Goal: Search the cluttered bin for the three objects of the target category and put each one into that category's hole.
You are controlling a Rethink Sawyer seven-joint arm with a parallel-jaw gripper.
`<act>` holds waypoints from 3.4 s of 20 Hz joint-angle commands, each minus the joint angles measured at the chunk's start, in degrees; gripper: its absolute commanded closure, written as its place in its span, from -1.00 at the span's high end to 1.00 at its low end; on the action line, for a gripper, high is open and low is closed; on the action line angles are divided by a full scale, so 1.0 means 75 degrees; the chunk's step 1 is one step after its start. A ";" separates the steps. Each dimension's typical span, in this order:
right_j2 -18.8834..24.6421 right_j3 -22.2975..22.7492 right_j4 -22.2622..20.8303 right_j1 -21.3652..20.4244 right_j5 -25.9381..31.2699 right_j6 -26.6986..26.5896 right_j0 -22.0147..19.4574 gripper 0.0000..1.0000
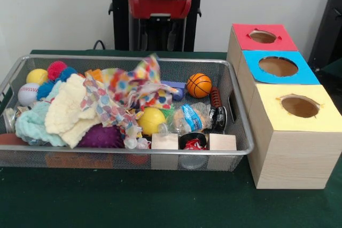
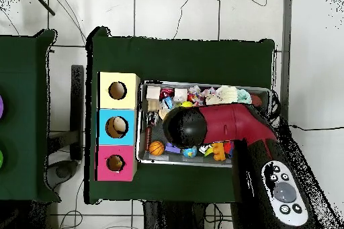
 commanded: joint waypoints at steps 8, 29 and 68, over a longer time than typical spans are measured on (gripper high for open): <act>0.0025 0.0368 -0.0112 0.0959 -0.0572 0.0586 0.0489 1.00; -0.0285 -0.1240 0.0094 0.2829 -0.1888 0.0658 0.1039 1.00; 0.0364 -0.1879 -0.0560 0.2517 -0.1830 -0.0679 0.0074 1.00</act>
